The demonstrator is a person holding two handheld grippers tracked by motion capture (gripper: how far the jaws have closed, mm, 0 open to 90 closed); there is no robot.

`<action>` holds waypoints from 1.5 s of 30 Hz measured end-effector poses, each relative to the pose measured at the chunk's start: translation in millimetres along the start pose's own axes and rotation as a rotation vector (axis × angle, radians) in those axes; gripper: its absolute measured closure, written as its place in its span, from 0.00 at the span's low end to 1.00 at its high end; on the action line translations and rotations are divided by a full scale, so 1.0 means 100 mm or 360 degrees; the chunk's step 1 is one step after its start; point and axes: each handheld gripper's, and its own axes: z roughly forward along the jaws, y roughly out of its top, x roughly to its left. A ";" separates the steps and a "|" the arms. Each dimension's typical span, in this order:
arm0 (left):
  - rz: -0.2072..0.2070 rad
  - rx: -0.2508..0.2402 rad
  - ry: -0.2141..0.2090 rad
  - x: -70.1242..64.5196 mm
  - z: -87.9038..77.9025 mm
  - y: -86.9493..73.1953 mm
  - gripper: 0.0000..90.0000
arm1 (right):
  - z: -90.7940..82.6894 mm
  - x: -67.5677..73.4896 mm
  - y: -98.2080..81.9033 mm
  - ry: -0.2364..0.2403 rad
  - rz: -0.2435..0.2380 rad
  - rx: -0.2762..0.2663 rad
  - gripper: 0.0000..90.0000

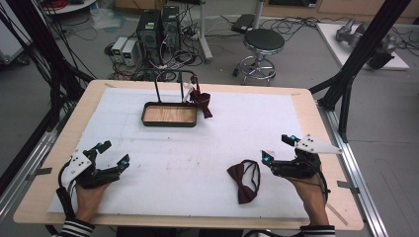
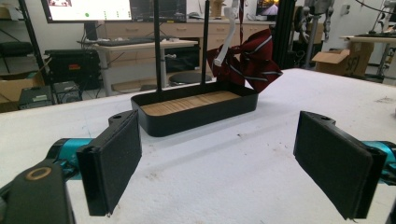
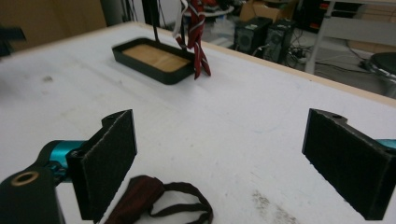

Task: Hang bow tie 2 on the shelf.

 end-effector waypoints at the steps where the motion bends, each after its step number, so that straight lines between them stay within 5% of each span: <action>1: -0.0003 0.0001 0.0000 0.00 0.00 0.00 0.17 | 0.00 0.03 0.02 -0.0011 -0.0031 0.0015 0.10; 19: 0.0000 -0.0003 0.0014 0.00 0.00 0.00 0.17 | 0.31 0.49 0.02 0.0158 -0.0162 0.0527 0.11; 35: 0.0002 -0.0004 0.0017 0.00 0.00 0.00 0.17 | 0.39 0.60 -0.17 0.0245 -0.0189 0.0736 0.25; 45: 0.0002 -0.0006 0.0017 -0.01 0.00 0.00 0.17 | 0.45 0.62 -0.24 0.0300 -0.0133 0.0863 0.36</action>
